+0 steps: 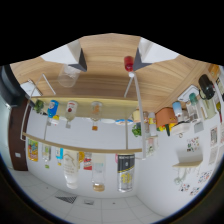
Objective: Make me a cup of Vodka Sunrise.
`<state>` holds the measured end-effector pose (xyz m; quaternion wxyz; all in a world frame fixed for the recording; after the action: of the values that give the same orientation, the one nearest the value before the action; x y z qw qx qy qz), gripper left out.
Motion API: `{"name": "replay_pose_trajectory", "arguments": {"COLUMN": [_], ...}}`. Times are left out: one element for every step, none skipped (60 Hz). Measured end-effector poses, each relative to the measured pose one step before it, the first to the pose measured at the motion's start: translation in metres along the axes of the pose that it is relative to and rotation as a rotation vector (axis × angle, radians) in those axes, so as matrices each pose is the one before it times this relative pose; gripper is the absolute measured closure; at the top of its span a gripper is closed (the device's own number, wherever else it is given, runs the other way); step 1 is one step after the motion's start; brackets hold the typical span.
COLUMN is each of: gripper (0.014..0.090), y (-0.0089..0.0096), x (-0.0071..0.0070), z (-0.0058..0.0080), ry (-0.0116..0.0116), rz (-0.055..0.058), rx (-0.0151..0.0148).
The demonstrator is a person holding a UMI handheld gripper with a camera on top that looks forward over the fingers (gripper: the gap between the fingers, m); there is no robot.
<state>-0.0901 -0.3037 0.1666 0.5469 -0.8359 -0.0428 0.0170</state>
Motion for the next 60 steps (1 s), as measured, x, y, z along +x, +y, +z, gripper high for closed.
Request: {"name": "replay_pose_trajectory", "arguments": {"gripper": [0.0181,0.018,0.0182,0.0183,0.0184,0.0182,0.0183,0.0183,0.0182,0.0184,0.0183,0.0183,0.0182,0.0182,0.0182,0.018,0.0181,0.0182,0.0185,0.0185,0.0186,0.0187,0.0186,0.0186,0.0185,0.0185,0.0186,0.0187,0.0187,0.0187,0.0187,0.0186,0.0186,0.0184,0.0185,0.0184,0.0184,0.0183,0.0184,0.0184,0.0183,0.0184,0.0184,0.0186,0.0186,0.0187,0.0186,0.0185,0.0185,0.0187,0.0188,0.0188,0.0185,0.0187,0.0187,0.0189,0.0189,0.0188,0.0188,0.0187], "y": [0.00073,0.00098,0.00136,0.00244,0.00186,0.00151,0.00216,0.00234,0.00226,0.0025,0.00273,0.00353,0.00222,0.00206,0.00213,0.00205,0.00157,0.00105,0.00049,0.00002,-0.00003,-0.00059,-0.00128,-0.00119,-0.00131,-0.00171,-0.00281,-0.00211,-0.00235,-0.00288,-0.00373,-0.00445,-0.00525,-0.00599,-0.00564,-0.00592,-0.00602,-0.00607,-0.00601,-0.00675,-0.00668,-0.00628,-0.00576,-0.00493,-0.00485,-0.00427,-0.00463,-0.00418,-0.00325,-0.0032,-0.00326,-0.00304,-0.00255,-0.00205,-0.002,-0.0018,-0.00162,-0.00177,-0.00185,-0.00198], "x": [0.0068,0.00704,0.00697,0.0074,0.00658,0.00656,0.00647,0.00655,0.00607,0.00603,0.00577,0.00553,0.00565,0.00523,0.00518,0.00505,0.00457,0.00432,0.00429,0.00405,0.00391,0.00298,0.00265,0.00273,0.00228,0.00234,0.00238,0.00212,0.00224,0.00214,0.00215,0.00214,0.00245,0.00209,0.00193,0.00186,0.00168,0.00189,0.00198,0.00139,0.00111,0.00092,0.00113,0.00068,0.00033,-0.00059,-0.00044,0.00036,0.00041,0.00033,-0.00011,-0.00028,0.00007,0.00004,-0.00076,-0.00018,-0.00003,0.00027,0.0009,0.00114], "z": [-0.00341,-0.00319,-0.00315,-0.00221,-0.00229,-0.00293,-0.0024,-0.0023,-0.00223,-0.00179,-0.00162,-0.00096,-0.0014,-0.00076,-0.00105,-0.0007,-0.00071,-0.00052,-0.00047,-0.00022,-0.00134,-0.00013,-0.00032,-0.0004,-0.00037,-0.00018,0.00018,-0.00073,-0.00069,-0.00056,-0.00052,-0.00041,-0.0004,-0.00086,-0.00056,-0.00046,-0.00033,-0.00021,-0.00076,-0.00039,-0.0001,0.00012,0.00029,0.0003,0.00044,0.00071,0.00035,0.00094,0.00116,0.00115,0.00148,0.00139,0.00163,0.0016,0.00194,0.00178,0.0017,0.00165,0.00172,0.00174], "ry": [0.007,0.00684,0.00724,0.00524,0.0059,0.00541,0.00567,0.0051,0.00481,0.00374,0.00356,0.00326,0.00396,0.00423,0.00433,0.00354,0.00294,0.00253,0.00216,0.00193,0.00152,-0.00015,-0.00097,-0.0018,-0.00227,-0.00245,-0.00194,-0.00296,-0.00209,-0.00117,-0.00007,0.00016,0.00005,-0.00049,-0.00117,-0.00147,-0.00085,-0.00004,-0.00041,-0.00325,-0.00426,-0.00419,-0.00328,-0.00419,-0.00552,-0.00619,-0.00595,-0.00467,-0.00213,-0.00176,-0.0028,-0.00395,-0.00304,-0.00204,-0.00131,-0.00229,-0.00239,-0.00145,0.00061,0.00198], "rz": [0.0001,-0.0001,0.0004,0.0005,0.002,0.0026,0.0028,0.0031,0.0035,0.0039,0.004,0.0046,0.0038,0.0028,0.0033,0.0036,0.0031,0.0024,0.0013,0.001,0.0009,0.0014,0.0022,0.0034,0.0039,0.0037,0.0027,0.003,0.002,0.0017,0.0015,0.0015,0.0023,0.0022,0.0035,0.0043,0.0048,0.0059,0.0072,0.0075,0.0085,0.0083,0.0079,0.0066,0.0053,0.0037,0.0014,-0.0004,-0.0013,-0.0021,-0.0027,-0.003,-0.0031,-0.0024,-0.0021,-0.0031,-0.0038,-0.0034,-0.0033,-0.0029], "rx": [0.00212,0.00158,0.0007,0.00258,-0.00171,-0.0036,-0.00286,-0.00233,-0.00221,-0.00233,-0.00245,-0.00121,-0.00303,-0.00191,-0.00377,-0.00398,-0.00384,-0.00285,-0.00173,-0.00035,0.00083,0.00231,0.00275,0.00298,0.00211,0.00222,0.00144,0.00177,0.00215,0.00257,0.00354,0.00526,0.00628,0.00601,0.00698,0.00696,0.00678,0.00619,0.00792,0.00897,0.00977,0.00898,0.00679,0.00443,0.00419,0.00554,0.00485,0.00386,0.00331,0.00338,0.00348,0.00344,0.00297,0.00333,0.0014,0.00106,0.00116,0.00107,0.00206,0.00207]}}
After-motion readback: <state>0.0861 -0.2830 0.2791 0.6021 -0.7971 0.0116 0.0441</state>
